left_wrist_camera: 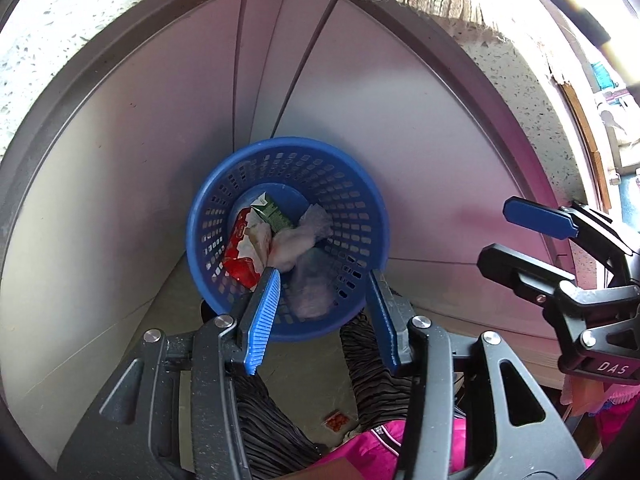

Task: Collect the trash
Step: 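Open the left tool while the right tool opens, dropping both into the basket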

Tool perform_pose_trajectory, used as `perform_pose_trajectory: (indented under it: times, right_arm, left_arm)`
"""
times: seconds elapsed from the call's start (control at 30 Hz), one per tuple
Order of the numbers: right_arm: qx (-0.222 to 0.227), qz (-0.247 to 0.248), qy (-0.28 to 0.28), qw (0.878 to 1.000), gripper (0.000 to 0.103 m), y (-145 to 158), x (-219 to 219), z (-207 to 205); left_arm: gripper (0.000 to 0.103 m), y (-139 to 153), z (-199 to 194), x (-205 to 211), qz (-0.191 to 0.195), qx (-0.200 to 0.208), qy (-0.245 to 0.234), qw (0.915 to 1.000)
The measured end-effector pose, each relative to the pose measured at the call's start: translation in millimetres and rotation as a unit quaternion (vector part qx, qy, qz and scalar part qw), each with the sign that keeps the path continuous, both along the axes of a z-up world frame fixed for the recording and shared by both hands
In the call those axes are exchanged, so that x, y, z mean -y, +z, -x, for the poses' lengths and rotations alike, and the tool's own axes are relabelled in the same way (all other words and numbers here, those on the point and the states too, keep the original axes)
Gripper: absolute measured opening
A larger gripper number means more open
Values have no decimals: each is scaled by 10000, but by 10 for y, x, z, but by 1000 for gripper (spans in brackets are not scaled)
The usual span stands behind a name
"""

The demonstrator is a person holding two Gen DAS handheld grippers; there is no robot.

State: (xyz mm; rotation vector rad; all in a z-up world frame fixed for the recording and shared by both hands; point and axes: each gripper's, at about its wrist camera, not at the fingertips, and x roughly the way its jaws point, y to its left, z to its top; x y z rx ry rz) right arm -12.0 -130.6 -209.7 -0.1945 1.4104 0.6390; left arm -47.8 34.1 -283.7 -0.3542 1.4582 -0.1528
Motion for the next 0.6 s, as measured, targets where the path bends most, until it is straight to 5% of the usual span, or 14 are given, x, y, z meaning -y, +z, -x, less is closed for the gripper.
perform_pose_trajectory:
  times: [0.17,0.6]
  right_arm:
    - [9,-59,27,10000,66,58,20,-37]
    - [25,-448,99,9989,66,440,51,-32]
  left_arm:
    - [53,11,-50,-9,-1,15,54,10000]
    - [54,459,-19,-102,-96,373,122,9992]
